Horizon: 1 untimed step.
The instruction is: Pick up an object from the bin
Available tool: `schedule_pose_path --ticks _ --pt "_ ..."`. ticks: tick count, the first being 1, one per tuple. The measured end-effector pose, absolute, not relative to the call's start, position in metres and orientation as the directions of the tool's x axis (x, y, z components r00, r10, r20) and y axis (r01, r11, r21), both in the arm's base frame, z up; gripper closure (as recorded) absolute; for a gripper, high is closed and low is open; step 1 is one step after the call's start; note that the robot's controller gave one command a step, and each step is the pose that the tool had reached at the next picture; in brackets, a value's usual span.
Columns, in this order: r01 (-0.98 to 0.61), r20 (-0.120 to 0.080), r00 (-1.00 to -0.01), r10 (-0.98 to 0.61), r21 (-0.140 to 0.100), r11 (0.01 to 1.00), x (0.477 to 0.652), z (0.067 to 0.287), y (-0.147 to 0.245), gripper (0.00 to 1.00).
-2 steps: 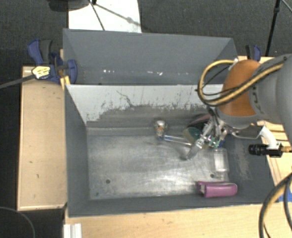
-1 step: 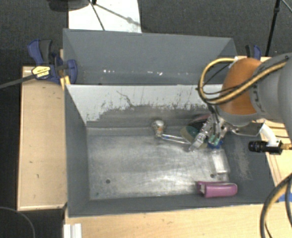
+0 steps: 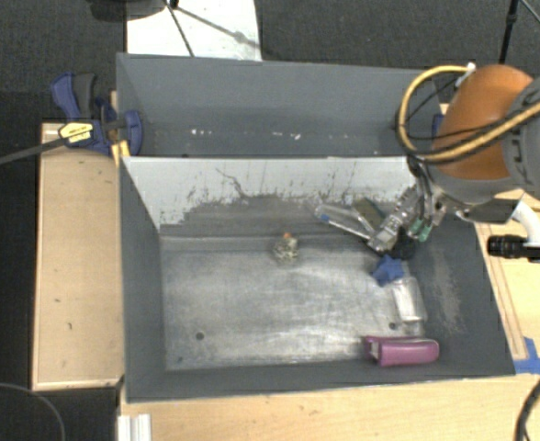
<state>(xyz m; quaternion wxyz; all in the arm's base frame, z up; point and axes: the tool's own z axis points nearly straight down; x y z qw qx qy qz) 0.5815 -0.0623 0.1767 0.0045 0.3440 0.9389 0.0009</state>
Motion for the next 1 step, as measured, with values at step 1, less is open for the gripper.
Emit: schedule_pose_path --ticks 1 --pt "0.38 -0.007 -0.925 0.38 0.002 0.925 0.5834 0.2249 -0.057 1.0"
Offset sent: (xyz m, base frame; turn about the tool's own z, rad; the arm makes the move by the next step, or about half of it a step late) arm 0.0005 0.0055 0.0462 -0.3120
